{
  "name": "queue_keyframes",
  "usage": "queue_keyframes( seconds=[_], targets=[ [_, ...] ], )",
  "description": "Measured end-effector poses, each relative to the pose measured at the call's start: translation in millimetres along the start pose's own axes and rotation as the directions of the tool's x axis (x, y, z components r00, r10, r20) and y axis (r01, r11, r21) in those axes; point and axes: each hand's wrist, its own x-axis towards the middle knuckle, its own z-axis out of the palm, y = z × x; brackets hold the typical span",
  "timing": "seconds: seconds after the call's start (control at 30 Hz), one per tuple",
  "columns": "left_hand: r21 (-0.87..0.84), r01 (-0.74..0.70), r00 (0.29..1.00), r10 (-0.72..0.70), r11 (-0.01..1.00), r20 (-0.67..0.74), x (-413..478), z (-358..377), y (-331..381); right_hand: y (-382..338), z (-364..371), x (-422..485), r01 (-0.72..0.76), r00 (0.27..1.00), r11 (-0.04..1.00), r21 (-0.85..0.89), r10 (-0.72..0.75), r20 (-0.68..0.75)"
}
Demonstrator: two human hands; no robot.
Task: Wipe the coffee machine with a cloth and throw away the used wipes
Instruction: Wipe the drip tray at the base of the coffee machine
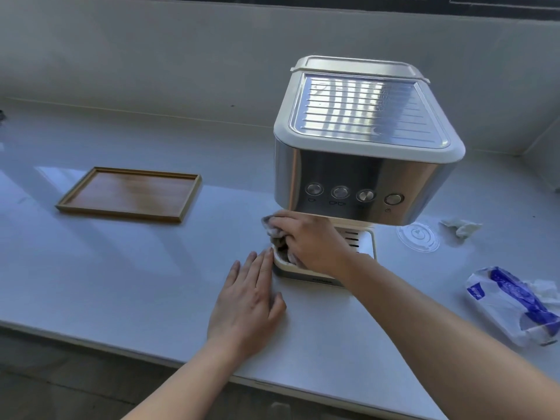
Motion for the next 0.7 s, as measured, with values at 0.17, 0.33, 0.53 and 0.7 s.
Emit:
queue_keyframes(
  seconds=[0.17, 0.33, 0.53, 0.7],
  targets=[
    [0.000, -0.004, 1.000, 0.004, 1.000, -0.003, 0.5, 0.2, -0.3, 21.8, -14.9, 1.6, 0.177, 0.957, 0.982, 0.070, -0.189, 0.221],
    [-0.020, 0.001, 1.000, -0.001, 1.000, -0.004, 0.1, 1.6, -0.8, 37.2, -13.6, -3.0, 0.158, 0.974, 0.980, -0.120, -0.135, 0.181],
    [-0.018, -0.003, 1.000, 0.003, 1.000, 0.008, -0.3, 1.1, -2.1, 43.6, -20.1, -23.6, 0.097, 0.991, 0.987, -0.126, -0.085, 0.101],
    [-0.008, 0.003, 1.000, -0.003, 1.000, 0.015, 0.7, 0.9, 0.1, 45.3, -21.8, -55.9, -0.032, 0.986, 0.988, 0.150, 0.056, -0.157]
  ],
)
